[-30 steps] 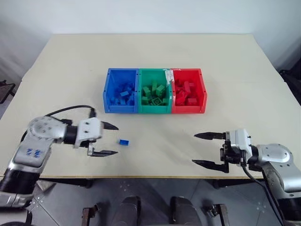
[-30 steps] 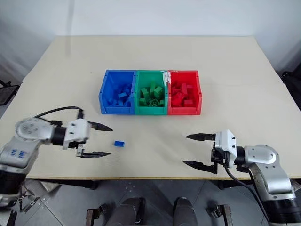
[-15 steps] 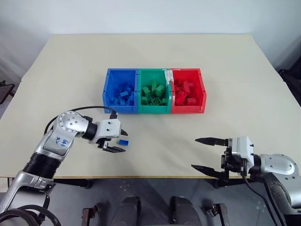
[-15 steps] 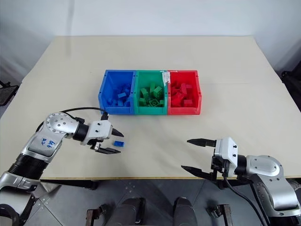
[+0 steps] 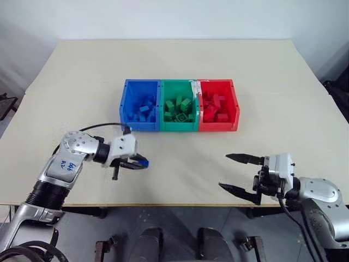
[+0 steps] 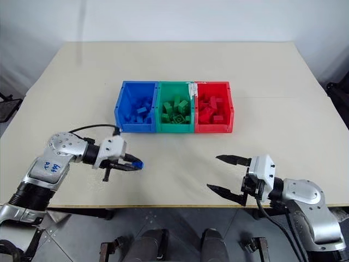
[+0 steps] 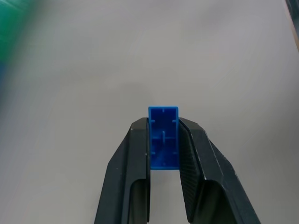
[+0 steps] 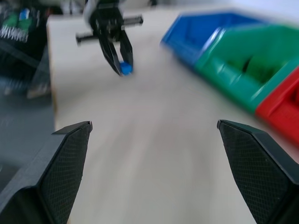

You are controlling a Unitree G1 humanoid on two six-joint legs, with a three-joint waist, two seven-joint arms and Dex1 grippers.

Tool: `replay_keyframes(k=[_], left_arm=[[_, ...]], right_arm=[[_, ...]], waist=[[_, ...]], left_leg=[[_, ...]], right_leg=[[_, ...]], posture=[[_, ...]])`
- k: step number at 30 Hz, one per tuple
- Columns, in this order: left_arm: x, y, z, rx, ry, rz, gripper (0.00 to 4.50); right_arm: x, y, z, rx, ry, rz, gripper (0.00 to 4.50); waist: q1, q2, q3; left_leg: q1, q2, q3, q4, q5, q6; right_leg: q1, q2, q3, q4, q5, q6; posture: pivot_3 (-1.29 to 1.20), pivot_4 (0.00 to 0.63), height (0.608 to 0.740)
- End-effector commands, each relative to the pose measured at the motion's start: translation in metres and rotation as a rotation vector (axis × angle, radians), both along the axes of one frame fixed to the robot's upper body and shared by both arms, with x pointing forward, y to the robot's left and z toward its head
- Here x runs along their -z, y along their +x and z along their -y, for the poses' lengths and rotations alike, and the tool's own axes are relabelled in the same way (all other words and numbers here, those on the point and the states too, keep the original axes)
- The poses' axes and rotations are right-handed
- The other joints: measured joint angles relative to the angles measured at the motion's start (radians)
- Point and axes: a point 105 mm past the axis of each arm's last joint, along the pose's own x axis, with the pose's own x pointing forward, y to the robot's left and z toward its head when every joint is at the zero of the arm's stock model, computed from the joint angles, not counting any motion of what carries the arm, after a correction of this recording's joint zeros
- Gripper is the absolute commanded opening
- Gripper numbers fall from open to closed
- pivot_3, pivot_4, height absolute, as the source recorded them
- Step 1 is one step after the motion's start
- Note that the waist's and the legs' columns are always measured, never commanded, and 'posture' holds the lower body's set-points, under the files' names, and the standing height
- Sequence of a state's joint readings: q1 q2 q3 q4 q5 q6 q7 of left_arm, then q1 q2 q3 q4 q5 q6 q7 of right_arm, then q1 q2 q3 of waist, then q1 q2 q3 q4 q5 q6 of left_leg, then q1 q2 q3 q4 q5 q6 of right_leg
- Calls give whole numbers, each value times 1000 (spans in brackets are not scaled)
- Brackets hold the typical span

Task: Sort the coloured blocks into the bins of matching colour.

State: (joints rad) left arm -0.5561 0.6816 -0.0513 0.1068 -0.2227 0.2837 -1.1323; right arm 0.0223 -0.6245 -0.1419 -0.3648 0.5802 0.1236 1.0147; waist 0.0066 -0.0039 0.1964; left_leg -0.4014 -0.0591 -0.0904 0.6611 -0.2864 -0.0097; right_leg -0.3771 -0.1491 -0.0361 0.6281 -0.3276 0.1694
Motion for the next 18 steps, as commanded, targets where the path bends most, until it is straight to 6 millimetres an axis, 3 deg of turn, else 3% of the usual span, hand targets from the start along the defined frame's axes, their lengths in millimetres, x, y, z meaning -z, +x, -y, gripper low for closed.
replay_keyframes(k=[1,4,12,18], left_arm=[[-49,33,-13,-247,-234,134,515],[-66,60,-18,-407,-320,179,515],[-61,89,-5,-444,-301,181,515],[-71,89,-6,-420,-330,238,2360]], right_arm=[[-21,3,1,61,66,93,4500],[-25,9,0,91,89,116,4500],[-29,17,-1,121,99,153,4500],[-28,18,-3,121,102,155,4500]], waist=[[6,0,0],[15,0,0],[15,0,0],[14,0,0]], left_leg=[[0,-1,0,1,0,0],[-1,-2,0,2,0,0],[-1,-2,1,1,0,0],[-1,-2,1,1,0,0]], right_leg=[[0,0,0,1,0,0],[0,0,-1,1,0,0],[0,0,-1,1,0,1],[-1,0,-1,1,0,1]], posture=[[0,150,740],[0,150,740],[0,150,740],[0,150,740]])
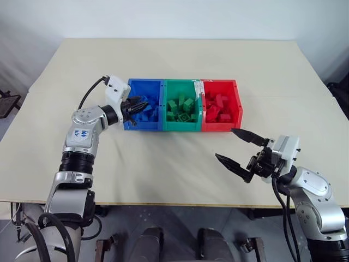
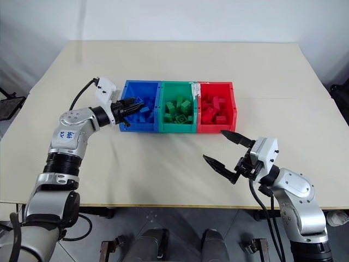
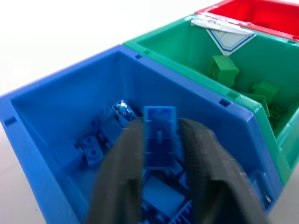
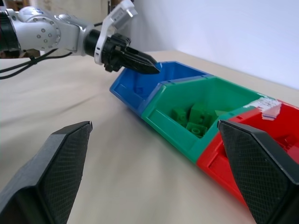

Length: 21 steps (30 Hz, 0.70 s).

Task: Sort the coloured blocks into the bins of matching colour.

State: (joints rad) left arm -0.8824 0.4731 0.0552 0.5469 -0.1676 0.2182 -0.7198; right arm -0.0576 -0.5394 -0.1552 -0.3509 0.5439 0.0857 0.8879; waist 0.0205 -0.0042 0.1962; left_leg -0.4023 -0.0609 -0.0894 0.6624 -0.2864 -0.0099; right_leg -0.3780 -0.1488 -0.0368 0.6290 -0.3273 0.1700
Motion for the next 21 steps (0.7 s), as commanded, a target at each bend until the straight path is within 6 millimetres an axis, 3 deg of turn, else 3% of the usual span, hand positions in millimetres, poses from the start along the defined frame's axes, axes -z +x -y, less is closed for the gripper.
replay_keyframes(k=[1,5,15,21], left_arm=[[-23,-4,-9,-9,5,122,2675],[-22,-24,-29,14,17,177,3886],[12,-114,-98,-65,51,134,3886],[40,-149,-105,-92,67,40,3886]], right_arm=[[-5,-3,-3,-10,4,35,4500],[0,-2,-4,-31,-5,13,4500],[7,8,7,-71,-55,-15,4500],[23,8,23,-136,-201,-46,4500]], waist=[[0,0,0],[-11,0,0],[-24,0,0],[0,0,0]], left_leg=[[0,0,0,0,0,0],[0,0,0,-1,0,0],[1,5,0,-3,0,0],[1,4,-1,-2,-1,1]], right_leg=[[0,0,0,0,0,0],[0,0,0,0,0,0],[-1,-1,2,-1,0,0],[1,-2,3,-2,0,0]], posture=[[0,150,740],[0,150,740],[0,150,740],[0,150,740]])
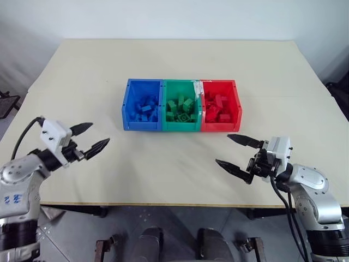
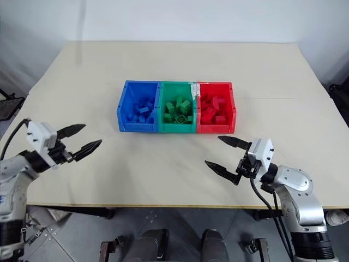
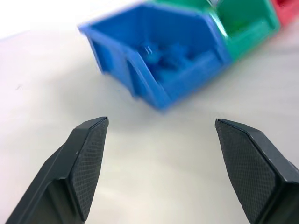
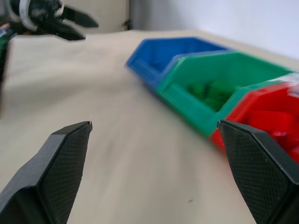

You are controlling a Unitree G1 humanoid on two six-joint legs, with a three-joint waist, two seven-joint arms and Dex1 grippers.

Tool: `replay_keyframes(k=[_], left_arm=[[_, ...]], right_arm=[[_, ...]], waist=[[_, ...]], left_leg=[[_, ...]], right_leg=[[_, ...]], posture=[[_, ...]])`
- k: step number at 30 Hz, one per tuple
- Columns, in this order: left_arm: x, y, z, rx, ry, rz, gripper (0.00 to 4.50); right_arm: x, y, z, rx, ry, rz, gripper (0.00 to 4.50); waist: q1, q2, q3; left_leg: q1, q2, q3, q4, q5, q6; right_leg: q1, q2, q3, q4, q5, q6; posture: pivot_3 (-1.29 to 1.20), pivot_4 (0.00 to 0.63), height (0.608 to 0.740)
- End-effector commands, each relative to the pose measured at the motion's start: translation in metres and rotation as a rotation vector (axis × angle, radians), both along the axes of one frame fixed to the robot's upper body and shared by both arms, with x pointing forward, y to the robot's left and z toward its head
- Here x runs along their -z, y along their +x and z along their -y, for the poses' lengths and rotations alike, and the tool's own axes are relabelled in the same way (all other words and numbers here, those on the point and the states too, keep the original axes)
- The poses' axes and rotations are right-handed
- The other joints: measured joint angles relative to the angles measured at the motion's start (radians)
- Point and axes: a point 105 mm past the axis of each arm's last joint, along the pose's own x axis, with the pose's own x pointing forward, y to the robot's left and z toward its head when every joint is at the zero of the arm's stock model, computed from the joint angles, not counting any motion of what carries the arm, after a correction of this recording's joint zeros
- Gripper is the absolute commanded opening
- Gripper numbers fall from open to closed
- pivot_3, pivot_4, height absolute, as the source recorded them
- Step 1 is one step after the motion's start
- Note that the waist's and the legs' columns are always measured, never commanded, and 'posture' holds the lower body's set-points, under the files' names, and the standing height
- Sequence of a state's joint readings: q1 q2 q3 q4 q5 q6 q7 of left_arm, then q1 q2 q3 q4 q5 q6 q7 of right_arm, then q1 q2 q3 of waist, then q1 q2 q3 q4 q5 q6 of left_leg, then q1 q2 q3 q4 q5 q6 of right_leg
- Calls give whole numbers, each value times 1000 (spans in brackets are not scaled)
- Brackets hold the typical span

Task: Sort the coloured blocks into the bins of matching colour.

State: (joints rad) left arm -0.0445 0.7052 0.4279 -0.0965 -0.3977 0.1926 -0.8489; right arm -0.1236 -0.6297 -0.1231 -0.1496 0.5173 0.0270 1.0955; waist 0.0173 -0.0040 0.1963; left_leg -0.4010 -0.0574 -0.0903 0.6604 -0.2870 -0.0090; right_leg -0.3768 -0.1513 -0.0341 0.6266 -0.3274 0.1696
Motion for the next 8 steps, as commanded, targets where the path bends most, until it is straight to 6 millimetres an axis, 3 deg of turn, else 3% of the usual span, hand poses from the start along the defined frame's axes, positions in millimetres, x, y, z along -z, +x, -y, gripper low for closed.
replay_keyframes(k=[1,8], left_arm=[[-5,-12,6,14,-4,34,3886],[8,-26,17,37,64,15,3886]], right_arm=[[0,1,13,-20,-66,24,4500],[1,-2,27,-48,-114,0,4500]], waist=[[6,0,0],[4,0,0]], left_leg=[[0,0,0,0,0,0],[0,1,1,0,0,0]], right_leg=[[0,0,0,0,0,0],[0,1,0,-1,0,0]], posture=[[0,150,740],[0,150,740]])
